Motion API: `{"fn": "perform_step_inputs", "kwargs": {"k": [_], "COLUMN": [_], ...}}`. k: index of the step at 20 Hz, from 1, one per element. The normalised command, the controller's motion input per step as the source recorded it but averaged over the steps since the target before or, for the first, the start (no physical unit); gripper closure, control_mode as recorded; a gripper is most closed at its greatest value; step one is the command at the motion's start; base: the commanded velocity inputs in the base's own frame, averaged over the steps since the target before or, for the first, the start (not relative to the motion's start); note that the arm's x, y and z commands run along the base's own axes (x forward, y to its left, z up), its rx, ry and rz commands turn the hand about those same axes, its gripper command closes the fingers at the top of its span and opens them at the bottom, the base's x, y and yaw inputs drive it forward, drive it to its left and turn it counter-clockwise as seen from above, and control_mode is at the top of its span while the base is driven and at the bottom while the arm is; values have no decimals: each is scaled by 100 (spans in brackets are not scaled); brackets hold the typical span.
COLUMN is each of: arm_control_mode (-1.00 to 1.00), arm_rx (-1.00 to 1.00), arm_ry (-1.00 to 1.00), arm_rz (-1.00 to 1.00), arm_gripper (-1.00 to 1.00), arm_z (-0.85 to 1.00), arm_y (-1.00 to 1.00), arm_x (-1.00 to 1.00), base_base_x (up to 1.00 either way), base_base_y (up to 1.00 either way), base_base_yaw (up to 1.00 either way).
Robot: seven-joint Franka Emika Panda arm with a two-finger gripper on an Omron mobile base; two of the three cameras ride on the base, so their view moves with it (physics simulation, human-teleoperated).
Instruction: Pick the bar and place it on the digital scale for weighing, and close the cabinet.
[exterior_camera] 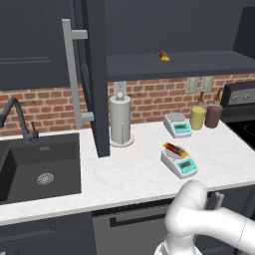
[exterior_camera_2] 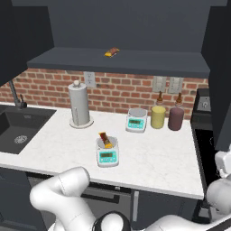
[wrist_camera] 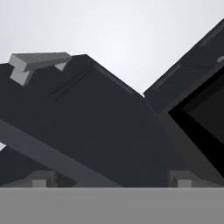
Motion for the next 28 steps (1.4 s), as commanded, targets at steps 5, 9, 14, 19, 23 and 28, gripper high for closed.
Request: {"fn": "perform_step_inputs", "kwargs": {"k": [5, 9, 14, 19, 23, 28], "arm_control_mode": [-100, -100, -100, -100, -100, -100], "arm_rx": [0, -13, -20, -29, -30, -38], "arm_ry": [4, 10, 5, 0, -8, -14], "arm_rz": [-1, -2, 0, 0, 0, -3], "arm_gripper": [-100, -100, -100, -100, -100, -100], "arm_z": [45, 99, 100, 100, 100, 57], "arm_y": [-11, 19, 33, 67, 99, 100], "arm_x": [-1, -16, -25, -51, -63, -38], "base_base_x": [0, 0, 0, 0, 0, 0], "base_base_y": [0, 0, 0, 0, 0, 0], "base_base_yaw": [0, 0, 0, 0, 0, 0]}}
